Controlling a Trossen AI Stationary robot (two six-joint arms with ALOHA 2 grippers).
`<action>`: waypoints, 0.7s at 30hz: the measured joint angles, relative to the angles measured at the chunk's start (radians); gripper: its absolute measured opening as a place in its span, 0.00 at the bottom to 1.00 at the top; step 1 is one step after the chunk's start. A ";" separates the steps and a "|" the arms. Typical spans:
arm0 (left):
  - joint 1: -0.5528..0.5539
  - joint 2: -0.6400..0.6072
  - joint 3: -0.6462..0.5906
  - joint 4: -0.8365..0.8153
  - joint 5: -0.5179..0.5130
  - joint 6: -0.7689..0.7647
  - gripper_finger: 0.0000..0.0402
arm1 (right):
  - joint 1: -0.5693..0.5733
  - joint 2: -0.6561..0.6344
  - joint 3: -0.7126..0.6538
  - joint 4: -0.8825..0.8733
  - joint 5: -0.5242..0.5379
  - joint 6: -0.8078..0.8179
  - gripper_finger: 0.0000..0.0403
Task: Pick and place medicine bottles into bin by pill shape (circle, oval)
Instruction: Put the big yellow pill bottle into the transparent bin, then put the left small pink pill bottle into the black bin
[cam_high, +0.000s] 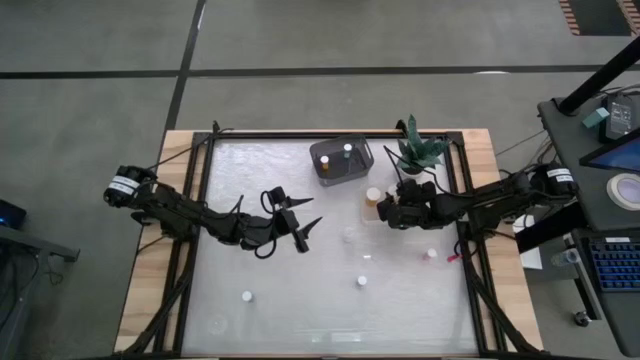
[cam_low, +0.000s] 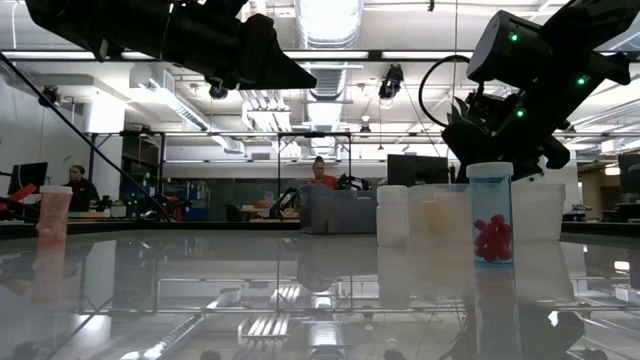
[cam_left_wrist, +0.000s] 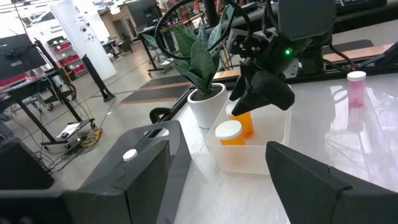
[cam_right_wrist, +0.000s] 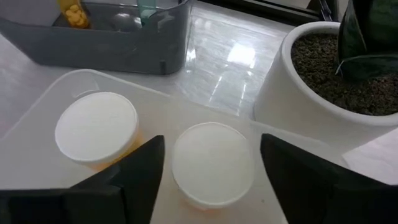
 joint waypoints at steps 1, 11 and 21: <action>0.000 0.000 0.000 0.000 0.000 0.000 0.62 | 0.000 0.000 0.000 0.000 0.000 0.000 0.67; 0.000 0.000 0.000 -0.001 0.000 0.000 0.62 | 0.006 -0.047 0.074 -0.047 -0.004 -0.083 0.78; -0.012 0.000 0.000 -0.008 0.014 -0.097 0.62 | 0.111 -0.100 0.232 -0.086 -0.034 -0.245 0.74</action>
